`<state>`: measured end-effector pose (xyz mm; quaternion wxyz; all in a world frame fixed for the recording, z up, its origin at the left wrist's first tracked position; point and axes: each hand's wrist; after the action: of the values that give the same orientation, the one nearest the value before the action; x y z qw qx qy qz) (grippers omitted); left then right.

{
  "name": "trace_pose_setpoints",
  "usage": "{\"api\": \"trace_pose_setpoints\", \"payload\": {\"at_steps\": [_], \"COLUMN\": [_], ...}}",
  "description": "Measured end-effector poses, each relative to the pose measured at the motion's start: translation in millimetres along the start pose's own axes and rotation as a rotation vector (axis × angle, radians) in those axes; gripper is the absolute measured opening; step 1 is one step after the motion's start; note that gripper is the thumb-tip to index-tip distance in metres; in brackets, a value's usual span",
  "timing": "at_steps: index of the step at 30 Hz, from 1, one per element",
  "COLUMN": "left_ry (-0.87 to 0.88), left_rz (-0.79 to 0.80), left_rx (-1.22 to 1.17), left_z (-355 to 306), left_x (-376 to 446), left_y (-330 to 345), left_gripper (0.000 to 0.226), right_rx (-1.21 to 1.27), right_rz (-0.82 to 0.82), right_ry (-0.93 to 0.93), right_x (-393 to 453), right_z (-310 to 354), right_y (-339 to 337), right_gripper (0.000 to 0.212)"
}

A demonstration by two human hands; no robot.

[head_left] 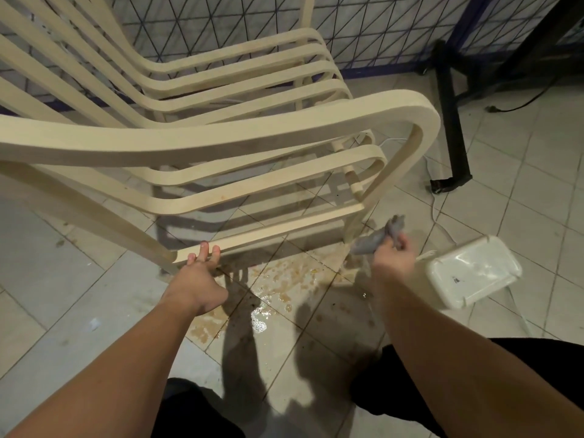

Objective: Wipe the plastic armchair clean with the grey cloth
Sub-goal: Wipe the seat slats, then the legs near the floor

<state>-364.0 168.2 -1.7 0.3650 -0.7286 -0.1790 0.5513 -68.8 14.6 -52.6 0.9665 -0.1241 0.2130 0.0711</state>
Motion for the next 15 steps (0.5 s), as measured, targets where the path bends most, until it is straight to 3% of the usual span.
{"api": "trace_pose_setpoints", "payload": {"at_steps": [4, 8, 13, 15], "left_ry": [0.004, 0.004, 0.018, 0.020], "left_rz": [-0.002, -0.002, 0.003, -0.001], "left_rx": [0.010, 0.020, 0.033, 0.043], "left_z": [-1.0, -1.6, 0.4, -0.2], "left_x": [-0.2, -1.4, -1.2, -1.5], "left_y": [-1.9, -4.0, -4.6, -5.9], "left_gripper": [0.097, 0.095, 0.095, 0.095], "right_rx": [0.114, 0.197, 0.249, 0.360], "right_rz": [0.020, 0.031, 0.231, 0.140], "right_ry": [0.090, 0.214, 0.372, 0.423], "right_x": [-11.8, -65.0, -92.9, -69.8], "right_z": [39.5, 28.6, 0.1, 10.0], "right_y": [50.0, 95.5, 91.0, 78.3], "right_gripper": [0.030, 0.025, 0.017, 0.033]}}
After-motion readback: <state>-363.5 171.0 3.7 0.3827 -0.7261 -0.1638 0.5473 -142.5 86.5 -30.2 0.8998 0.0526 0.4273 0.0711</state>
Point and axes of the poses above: each hand's wrist, its own x-axis towards the middle knuckle, its own y-axis out of the palm, z = x × y, and after that the axes turned 7 degrees about x, right-handed
